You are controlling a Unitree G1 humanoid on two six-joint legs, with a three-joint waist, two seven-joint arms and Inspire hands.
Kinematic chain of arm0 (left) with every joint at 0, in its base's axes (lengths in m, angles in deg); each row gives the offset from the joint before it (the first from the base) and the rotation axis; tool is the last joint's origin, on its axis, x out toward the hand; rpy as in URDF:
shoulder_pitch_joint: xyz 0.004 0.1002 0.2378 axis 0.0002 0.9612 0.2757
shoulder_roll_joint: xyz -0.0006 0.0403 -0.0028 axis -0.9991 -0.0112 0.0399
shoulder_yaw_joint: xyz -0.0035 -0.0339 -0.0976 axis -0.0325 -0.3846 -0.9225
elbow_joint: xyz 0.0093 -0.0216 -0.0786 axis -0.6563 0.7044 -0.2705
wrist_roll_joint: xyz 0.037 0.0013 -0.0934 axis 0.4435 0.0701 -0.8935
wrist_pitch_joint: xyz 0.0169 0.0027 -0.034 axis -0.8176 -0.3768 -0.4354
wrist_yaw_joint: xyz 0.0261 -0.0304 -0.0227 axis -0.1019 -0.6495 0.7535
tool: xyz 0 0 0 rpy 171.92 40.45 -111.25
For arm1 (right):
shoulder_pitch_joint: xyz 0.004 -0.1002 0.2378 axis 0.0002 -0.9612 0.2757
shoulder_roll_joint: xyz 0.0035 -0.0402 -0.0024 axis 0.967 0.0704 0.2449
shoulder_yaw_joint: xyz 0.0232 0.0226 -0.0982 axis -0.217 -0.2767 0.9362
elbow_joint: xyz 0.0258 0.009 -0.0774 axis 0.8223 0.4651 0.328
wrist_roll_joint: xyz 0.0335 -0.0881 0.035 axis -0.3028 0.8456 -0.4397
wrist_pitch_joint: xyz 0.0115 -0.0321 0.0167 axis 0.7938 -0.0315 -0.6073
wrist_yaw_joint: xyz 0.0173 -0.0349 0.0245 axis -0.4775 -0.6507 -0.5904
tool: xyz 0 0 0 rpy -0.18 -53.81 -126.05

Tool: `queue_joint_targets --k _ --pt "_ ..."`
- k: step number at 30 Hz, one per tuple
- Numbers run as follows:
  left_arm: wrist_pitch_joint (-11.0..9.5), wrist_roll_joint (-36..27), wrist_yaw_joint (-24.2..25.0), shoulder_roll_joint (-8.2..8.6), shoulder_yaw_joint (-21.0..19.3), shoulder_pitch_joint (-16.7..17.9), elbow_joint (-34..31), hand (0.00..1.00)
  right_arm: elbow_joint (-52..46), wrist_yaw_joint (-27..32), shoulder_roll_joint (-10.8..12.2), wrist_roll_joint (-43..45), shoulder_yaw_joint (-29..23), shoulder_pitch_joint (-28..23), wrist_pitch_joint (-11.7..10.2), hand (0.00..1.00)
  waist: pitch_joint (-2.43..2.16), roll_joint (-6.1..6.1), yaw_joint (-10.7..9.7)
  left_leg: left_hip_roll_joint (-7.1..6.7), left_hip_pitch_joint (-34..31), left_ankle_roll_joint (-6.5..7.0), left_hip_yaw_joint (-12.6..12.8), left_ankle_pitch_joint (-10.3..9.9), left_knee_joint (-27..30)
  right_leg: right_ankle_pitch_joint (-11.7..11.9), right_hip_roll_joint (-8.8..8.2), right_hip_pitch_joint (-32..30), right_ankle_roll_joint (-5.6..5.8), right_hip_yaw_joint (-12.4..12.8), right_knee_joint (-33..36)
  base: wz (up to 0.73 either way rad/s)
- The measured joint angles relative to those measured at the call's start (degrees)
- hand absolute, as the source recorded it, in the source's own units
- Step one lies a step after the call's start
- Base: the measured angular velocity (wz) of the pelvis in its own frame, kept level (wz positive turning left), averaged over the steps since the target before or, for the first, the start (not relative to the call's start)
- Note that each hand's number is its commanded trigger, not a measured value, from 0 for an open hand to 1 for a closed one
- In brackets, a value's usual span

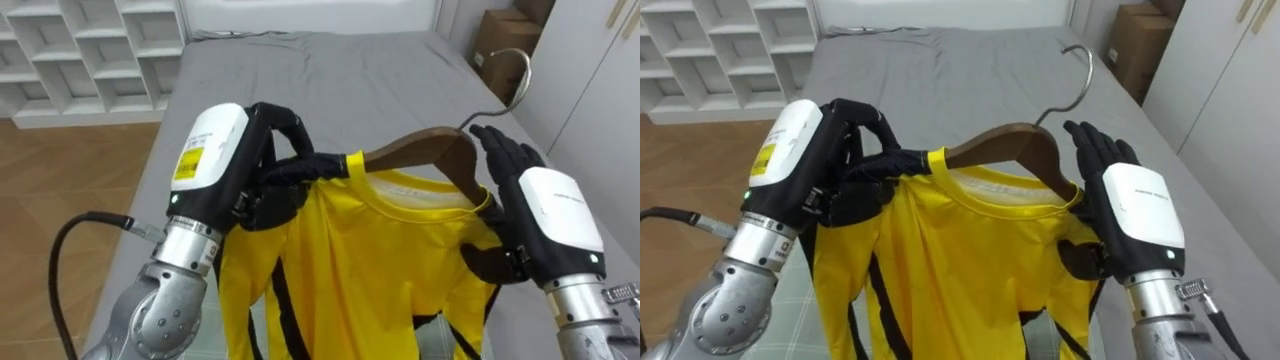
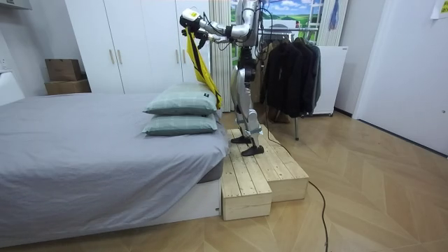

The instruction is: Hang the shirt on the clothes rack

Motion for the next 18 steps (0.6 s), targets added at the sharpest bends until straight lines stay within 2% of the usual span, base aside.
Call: queue_joint_targets --k 18 --pt "-0.34 1.2 -0.13 -0.11 0.65 0.0 -0.84 1.0 0.07 -1.56 0.0 -2.15 0.08 0.22 -0.02 0.0 0.05 0.31 0.01 0.0 0.05 0.0 -0.12 0.0 0.12 0.01 0.0 0.27 -0.01 -0.15 -0.08 0.0"
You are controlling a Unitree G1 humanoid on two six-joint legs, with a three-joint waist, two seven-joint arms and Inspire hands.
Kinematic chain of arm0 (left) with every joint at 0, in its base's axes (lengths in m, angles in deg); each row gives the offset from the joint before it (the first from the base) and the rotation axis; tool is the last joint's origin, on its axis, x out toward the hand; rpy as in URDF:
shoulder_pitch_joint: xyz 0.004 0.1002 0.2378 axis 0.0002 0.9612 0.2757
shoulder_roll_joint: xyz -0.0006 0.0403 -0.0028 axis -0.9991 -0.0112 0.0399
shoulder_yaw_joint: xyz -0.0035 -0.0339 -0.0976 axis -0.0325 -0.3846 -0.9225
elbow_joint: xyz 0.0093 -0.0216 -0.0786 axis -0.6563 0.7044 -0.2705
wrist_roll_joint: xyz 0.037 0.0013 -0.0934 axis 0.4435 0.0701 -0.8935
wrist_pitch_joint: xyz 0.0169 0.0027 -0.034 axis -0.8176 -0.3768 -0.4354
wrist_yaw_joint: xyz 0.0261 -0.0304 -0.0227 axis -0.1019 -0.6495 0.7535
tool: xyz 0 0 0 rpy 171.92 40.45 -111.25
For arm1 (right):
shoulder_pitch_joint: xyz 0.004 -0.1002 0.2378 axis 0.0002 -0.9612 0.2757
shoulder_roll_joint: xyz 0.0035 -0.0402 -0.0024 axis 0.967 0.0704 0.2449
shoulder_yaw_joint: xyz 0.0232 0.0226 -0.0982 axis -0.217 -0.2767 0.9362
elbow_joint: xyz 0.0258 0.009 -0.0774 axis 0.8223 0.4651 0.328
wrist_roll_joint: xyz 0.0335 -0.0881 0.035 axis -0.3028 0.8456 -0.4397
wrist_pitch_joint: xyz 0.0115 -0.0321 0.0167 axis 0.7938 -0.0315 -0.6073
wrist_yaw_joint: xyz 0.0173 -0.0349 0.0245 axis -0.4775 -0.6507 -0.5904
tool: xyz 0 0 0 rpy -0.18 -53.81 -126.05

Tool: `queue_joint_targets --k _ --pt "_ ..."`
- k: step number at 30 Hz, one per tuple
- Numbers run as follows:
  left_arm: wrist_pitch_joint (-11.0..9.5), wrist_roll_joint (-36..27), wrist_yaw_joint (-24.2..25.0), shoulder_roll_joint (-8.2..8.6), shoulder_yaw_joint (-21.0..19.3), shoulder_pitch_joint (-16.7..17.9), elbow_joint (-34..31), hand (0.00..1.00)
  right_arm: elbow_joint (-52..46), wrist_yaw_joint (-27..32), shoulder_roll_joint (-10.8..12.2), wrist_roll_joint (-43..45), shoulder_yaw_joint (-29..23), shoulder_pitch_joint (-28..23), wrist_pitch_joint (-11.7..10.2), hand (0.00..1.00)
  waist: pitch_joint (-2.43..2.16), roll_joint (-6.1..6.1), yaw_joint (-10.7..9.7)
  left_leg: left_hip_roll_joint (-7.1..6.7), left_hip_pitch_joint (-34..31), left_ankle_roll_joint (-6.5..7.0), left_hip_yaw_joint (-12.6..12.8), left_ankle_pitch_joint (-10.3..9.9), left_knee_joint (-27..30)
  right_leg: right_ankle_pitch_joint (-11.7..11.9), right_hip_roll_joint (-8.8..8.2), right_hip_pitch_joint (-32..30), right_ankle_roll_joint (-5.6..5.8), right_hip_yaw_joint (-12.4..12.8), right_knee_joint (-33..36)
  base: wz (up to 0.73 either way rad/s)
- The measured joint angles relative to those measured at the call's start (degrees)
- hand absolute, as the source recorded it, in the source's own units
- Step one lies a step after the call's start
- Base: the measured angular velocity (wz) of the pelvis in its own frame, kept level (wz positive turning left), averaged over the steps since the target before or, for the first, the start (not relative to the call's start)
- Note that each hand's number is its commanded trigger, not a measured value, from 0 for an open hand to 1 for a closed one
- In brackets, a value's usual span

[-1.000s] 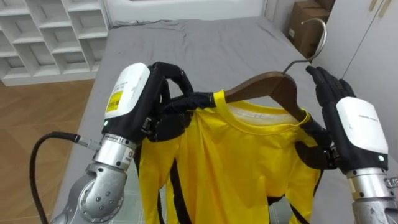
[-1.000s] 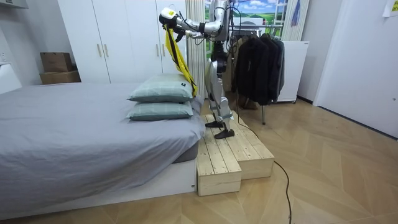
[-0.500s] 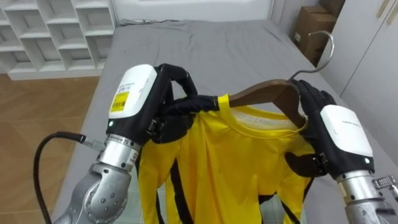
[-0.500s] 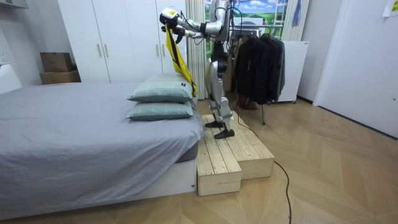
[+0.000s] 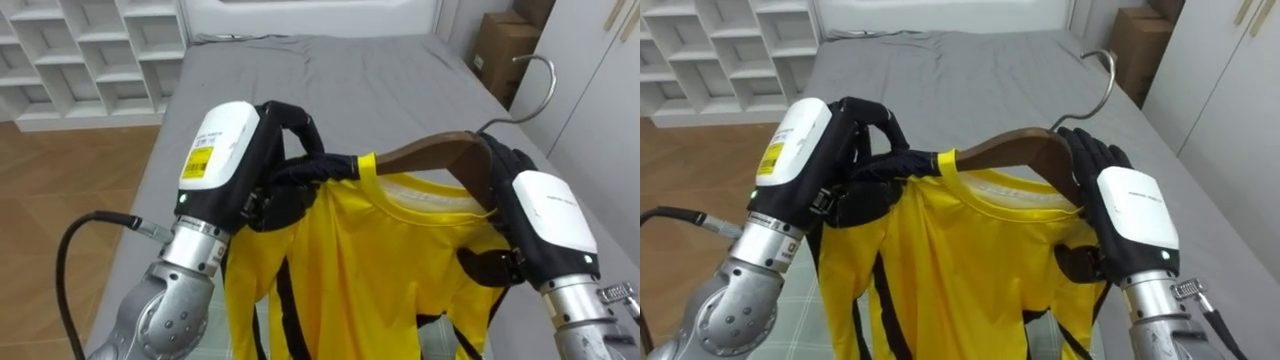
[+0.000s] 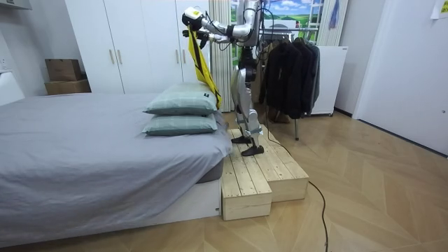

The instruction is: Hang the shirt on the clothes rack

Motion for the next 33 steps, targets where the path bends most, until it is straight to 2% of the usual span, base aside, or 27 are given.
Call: queue_joint_targets --k 6,7,9,16,33 --pt "0.01 0.06 -1.23 0.05 1.22 0.01 0.0 1.0 -0.04 -0.54 -0.02 -5.12 0.21 0.52 0.04 0.0 -0.03 0.81 0.03 0.02 0.02 0.0 -0.41 0.0 0.13 0.0 -0.02 0.3 0.0 -0.43 -0.07 0.03" --pt "0.01 0.43 -1.49 0.1 1.4 0.04 0.0 1.0 -0.03 -0.54 -0.02 -6.38 0.35 0.57 0.04 0.53 -0.02 0.92 0.1 0.03 0.07 0.0 -0.48 0.0 0.14 0.0 -0.01 0.37 0.0 -0.47 -0.06 0.0" --pt "0.02 1.13 -2.47 0.15 1.97 0.21 0.01 1.0 -0.01 -0.53 -0.02 -8.15 0.77 0.62 0.05 1.0 0.0 0.98 0.06 0.02 0.13 0.0 -0.62 0.0 0.13 0.0 0.0 0.44 0.0 -0.55 -0.04 0.02" --pt "0.11 1.15 -4.4 0.35 3.02 1.82 0.01 1.0 0.38 -0.44 -0.02 -11.42 1.7 0.62 0.13 1.0 0.04 0.99 0.01 0.0 0.09 0.0 -0.96 0.0 0.1 0.0 -0.06 0.54 0.0 -1.0 -0.04 0.02" --pt "0.14 3.15 -4.94 -0.03 4.3 1.85 0.04 1.0 1.2 -0.32 0.0 -13.98 2.51 0.86 0.15 1.0 0.39 0.43 -0.07 0.0 0.09 0.0 -1.04 0.0 -0.03 0.0 -0.1 0.58 0.0 -1.17 -0.04 0.0"
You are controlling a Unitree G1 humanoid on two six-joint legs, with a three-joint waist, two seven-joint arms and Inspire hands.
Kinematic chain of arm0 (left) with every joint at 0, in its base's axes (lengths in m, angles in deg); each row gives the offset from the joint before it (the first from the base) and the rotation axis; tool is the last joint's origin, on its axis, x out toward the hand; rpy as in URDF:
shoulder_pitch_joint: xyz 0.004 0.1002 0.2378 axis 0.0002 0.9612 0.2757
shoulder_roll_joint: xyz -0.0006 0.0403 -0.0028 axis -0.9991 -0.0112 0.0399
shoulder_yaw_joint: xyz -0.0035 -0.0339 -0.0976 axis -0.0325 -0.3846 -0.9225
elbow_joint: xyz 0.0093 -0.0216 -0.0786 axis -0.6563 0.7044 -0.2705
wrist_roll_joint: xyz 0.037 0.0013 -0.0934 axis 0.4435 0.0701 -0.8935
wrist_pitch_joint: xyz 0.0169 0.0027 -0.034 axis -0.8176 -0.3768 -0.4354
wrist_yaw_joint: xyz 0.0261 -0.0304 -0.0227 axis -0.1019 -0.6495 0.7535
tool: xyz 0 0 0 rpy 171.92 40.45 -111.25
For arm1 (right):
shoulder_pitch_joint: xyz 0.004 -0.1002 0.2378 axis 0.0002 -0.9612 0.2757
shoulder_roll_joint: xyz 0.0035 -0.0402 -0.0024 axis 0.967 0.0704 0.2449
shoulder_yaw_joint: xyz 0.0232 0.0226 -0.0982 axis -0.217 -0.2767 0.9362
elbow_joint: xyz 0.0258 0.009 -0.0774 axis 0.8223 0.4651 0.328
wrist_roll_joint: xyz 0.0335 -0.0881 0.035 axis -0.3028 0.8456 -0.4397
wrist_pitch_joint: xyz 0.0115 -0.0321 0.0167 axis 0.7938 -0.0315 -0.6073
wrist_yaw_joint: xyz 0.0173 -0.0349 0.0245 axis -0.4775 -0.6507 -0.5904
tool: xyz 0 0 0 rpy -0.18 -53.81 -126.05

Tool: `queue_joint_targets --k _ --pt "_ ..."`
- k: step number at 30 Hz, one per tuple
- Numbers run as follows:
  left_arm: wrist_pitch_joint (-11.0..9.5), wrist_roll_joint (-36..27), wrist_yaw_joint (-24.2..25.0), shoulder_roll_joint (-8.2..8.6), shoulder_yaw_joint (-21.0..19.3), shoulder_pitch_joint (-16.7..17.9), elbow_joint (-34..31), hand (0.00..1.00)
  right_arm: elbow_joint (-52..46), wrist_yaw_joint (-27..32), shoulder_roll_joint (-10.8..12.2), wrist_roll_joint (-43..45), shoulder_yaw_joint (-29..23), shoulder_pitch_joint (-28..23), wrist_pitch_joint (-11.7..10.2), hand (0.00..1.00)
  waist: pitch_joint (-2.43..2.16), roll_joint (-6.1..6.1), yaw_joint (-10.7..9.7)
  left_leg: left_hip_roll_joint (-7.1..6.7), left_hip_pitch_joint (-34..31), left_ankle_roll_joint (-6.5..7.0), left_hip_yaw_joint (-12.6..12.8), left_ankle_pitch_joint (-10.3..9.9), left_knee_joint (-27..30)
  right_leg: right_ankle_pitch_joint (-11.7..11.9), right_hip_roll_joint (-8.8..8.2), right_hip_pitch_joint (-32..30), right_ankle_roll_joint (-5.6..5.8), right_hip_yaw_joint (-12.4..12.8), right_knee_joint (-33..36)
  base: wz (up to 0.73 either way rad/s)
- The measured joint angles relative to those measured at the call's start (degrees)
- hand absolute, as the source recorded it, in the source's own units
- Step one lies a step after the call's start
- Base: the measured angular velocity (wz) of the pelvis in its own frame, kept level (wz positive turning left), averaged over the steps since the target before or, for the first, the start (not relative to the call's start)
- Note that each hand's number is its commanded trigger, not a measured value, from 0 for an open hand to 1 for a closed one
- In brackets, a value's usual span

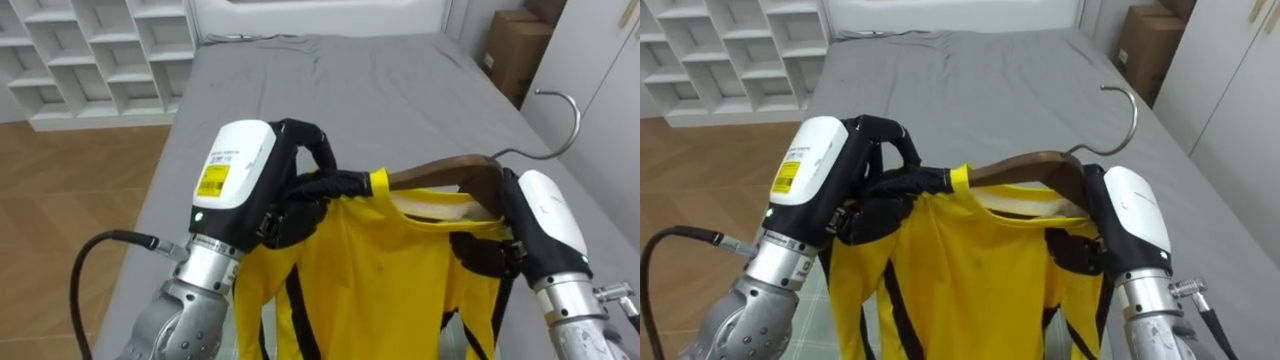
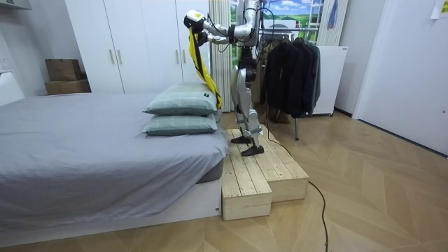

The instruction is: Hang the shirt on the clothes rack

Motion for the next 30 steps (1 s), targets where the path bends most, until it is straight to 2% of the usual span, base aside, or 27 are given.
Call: queue_joint_targets --k 5,9,25,26,27,28,30 --pt "0.31 0.15 0.14 -0.24 1.16 1.16 0.23 1.0 2.03 0.05 0.36 -2.2 0.77 0.01 -0.06 1.0 0.06 -0.11 -0.14 -0.01 0.4 0.0 0.05 0.0 -0.01 0.0 -0.01 0.76 0.0 -0.13 -0.12 0.02" --pt "0.47 0.19 0.45 -0.23 1.31 3.22 0.23 1.0 4.07 -0.16 1.83 -2.18 1.31 -0.01 -0.04 1.0 0.08 -0.13 -0.34 -0.03 0.53 0.0 0.16 0.0 -0.02 -0.01 -0.02 0.71 0.01 -0.09 -0.31 0.0" --pt "0.48 0.17 0.45 -0.23 1.48 4.0 0.25 1.0 4.49 -0.31 2.39 -2.18 1.31 0.0 -0.04 1.0 0.03 -0.06 -1.6 -0.02 0.69 0.0 0.24 0.0 0.02 0.0 0.03 0.93 0.01 0.16 -0.72 0.0" --pt "0.48 0.17 0.46 -0.23 1.48 4.0 0.25 0.98 4.51 -0.33 2.42 -2.18 1.31 0.0 -0.04 1.0 0.03 -0.07 -1.67 -0.01 0.7 0.0 0.24 0.0 0.02 0.0 0.03 0.93 0.0 0.18 -0.72 0.0" --pt "0.48 0.17 0.46 -0.24 1.48 4.01 0.26 0.59 4.52 -0.4 2.43 -2.18 1.31 0.0 -0.04 1.0 0.03 -0.06 -1.72 -0.01 0.73 0.0 0.27 0.0 0.02 0.0 0.04 0.93 0.0 0.22 -0.71 0.0" --pt "0.48 0.17 0.46 -0.24 1.49 4.01 0.27 0.0 4.52 -0.49 2.42 -2.19 1.31 0.0 -0.04 1.0 0.03 -0.06 -1.75 0.01 0.73 0.0 0.35 0.0 0.02 0.0 0.04 0.89 0.0 0.3 -0.69 0.0" --pt "0.52 0.16 0.61 -0.24 1.49 4.02 0.27 0.0 4.52 -0.73 2.42 -2.19 1.29 0.0 0.03 1.0 0.03 -0.06 -1.72 0.03 0.65 0.0 0.41 0.0 0.02 0.0 0.04 0.8 0.0 0.3 -0.68 0.0"
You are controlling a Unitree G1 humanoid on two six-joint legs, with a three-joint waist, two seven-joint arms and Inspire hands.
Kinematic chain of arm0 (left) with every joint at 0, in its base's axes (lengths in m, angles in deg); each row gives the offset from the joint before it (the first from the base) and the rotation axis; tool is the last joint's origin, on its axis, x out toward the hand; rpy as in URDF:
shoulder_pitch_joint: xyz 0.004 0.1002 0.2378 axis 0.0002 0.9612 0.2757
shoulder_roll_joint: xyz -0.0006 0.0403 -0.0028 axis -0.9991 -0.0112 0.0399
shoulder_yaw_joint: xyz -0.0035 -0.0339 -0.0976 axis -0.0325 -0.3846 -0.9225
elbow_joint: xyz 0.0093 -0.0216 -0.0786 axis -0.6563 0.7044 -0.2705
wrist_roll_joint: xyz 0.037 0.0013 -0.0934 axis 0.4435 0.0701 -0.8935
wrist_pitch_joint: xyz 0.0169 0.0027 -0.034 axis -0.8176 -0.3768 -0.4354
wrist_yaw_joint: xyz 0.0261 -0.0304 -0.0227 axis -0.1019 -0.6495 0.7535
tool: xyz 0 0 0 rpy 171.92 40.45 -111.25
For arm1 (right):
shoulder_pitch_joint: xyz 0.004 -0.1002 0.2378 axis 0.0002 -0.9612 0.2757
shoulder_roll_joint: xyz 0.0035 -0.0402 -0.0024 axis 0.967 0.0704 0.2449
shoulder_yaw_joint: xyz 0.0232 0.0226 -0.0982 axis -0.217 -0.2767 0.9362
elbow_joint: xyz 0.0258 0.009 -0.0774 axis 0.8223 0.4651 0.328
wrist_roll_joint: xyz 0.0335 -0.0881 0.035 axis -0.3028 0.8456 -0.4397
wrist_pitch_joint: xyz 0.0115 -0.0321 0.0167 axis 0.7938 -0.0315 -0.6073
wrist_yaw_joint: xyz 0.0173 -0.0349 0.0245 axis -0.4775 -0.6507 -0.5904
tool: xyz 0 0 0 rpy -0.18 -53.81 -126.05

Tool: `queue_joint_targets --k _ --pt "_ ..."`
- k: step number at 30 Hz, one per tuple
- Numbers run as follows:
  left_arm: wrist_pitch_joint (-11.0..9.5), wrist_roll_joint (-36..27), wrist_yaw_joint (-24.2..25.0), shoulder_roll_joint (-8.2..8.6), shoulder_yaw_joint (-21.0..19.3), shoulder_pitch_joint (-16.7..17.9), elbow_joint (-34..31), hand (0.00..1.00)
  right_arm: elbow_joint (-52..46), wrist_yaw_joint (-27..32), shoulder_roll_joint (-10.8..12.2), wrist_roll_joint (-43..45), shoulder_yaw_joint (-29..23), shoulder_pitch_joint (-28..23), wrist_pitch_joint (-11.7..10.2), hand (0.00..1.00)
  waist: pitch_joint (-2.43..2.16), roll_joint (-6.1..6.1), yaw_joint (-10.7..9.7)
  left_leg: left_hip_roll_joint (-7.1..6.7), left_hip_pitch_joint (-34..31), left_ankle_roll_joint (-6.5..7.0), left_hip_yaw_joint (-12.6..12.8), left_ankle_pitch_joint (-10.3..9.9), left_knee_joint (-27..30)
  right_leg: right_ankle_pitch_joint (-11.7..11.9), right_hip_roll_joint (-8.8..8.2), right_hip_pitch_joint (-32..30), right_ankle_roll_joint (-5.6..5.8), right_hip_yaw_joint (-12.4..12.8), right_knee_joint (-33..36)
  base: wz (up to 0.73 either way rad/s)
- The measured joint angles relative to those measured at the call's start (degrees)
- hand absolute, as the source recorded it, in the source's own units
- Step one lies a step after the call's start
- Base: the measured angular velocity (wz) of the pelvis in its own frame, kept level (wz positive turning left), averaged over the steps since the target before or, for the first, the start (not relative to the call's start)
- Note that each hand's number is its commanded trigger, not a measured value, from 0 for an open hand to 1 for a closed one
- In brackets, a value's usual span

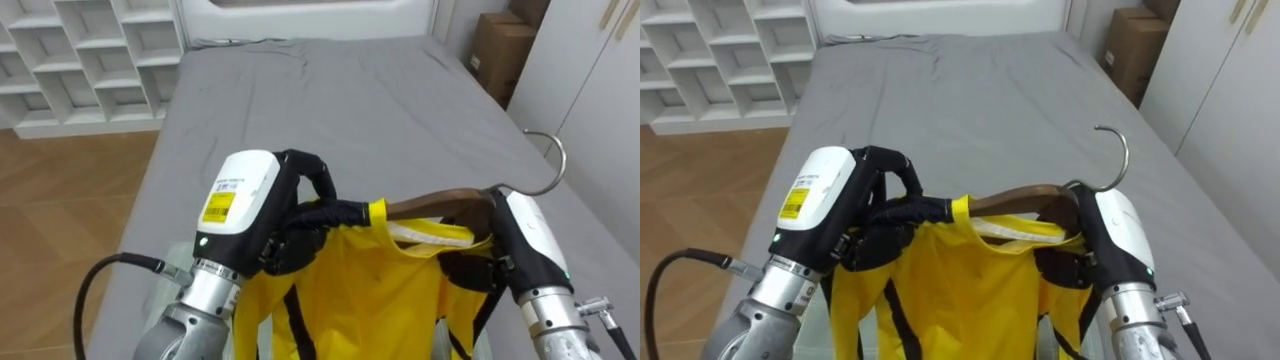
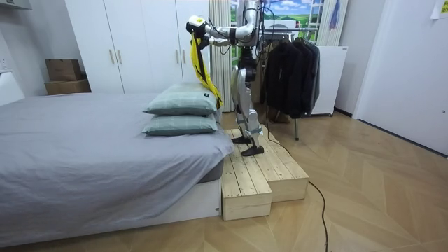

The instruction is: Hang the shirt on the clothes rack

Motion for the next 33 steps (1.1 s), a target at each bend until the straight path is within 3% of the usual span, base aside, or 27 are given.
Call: queue_joint_targets --k 8,14,16,29,33 --pt "0.0 -1.27 1.76 1.27 0.33 0.0 0.6 0.0 0.0 -0.7 0.01 1.56 0.24 -0.04 0.06 1.0 -0.11 -0.04 0.1 -0.06 -0.09 0.0 0.4 0.0 0.03 0.0 0.03 -0.23 0.0 0.22 0.0 -0.02" --pt "0.05 -3.64 2.21 1.49 1.21 0.74 5.84 0.0 1.62 -0.72 0.15 5.89 0.31 -0.4 0.16 1.0 -0.69 -0.25 0.09 0.02 0.38 0.0 0.95 0.0 0.0 0.05 0.2 -0.07 -0.07 0.58 0.08 -0.05" --pt "0.09 -3.64 2.97 1.57 1.24 1.97 6.57 0.0 2.24 -0.82 0.24 7.59 0.31 -0.57 1.15 1.0 -0.75 -0.41 0.02 0.03 0.39 0.0 1.04 0.0 -0.04 0.1 0.21 -0.12 -0.13 0.62 0.06 -0.02" --pt "0.1 -7.98 6.81 1.71 1.15 5.89 7.28 0.0 2.41 -2.13 0.43 9.96 0.24 -0.96 1.35 1.0 -0.68 -0.55 -0.19 0.06 1.0 0.0 1.11 0.0 -0.13 0.18 0.01 0.52 -0.13 1.02 -0.05 0.0" --pt "0.99 -7.98 8.1 1.73 1.18 6.0 7.47 0.0 2.42 -2.15 0.76 11.62 0.22 -1.43 1.35 1.0 -0.58 -0.71 -0.24 -0.01 0.94 0.0 1.34 0.0 -0.13 0.18 -0.02 0.38 -0.13 1.32 -0.06 0.0"
